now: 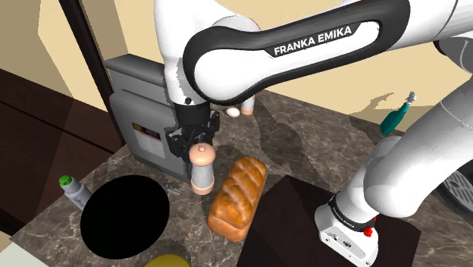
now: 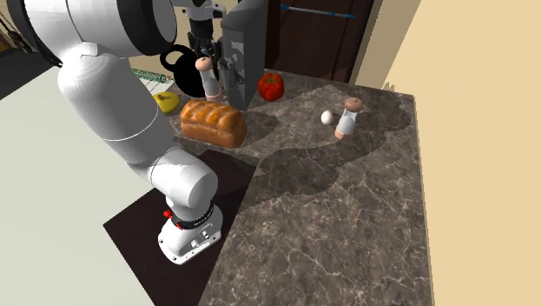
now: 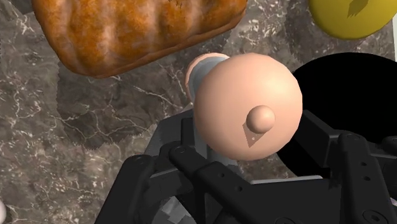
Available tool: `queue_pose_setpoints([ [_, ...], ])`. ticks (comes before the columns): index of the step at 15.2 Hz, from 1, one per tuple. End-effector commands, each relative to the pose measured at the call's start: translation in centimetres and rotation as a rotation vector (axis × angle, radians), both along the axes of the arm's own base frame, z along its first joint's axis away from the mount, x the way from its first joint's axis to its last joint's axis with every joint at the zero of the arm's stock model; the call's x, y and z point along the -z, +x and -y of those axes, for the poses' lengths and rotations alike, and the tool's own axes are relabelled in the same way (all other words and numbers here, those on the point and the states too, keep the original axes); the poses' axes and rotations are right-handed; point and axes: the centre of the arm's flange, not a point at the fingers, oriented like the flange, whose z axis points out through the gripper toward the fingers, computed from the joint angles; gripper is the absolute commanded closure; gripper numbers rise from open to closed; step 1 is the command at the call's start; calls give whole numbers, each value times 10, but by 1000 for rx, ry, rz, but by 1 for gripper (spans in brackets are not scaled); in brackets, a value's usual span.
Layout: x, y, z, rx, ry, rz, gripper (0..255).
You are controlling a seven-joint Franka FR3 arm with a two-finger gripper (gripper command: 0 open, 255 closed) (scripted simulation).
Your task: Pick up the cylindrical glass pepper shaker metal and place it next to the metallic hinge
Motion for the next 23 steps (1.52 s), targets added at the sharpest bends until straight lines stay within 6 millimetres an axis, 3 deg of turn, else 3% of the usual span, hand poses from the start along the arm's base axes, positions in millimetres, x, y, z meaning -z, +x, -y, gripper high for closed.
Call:
queue_pose_setpoints([
  [1,10,-1,0,0,0,1,255],
  [14,77,-1,0,0,0,1,255],
  [21,77,-1,0,0,0,1,255],
  [22,79,-4,1,1,1,1,0],
  [23,76,-2,-9,2,0,2,0],
])
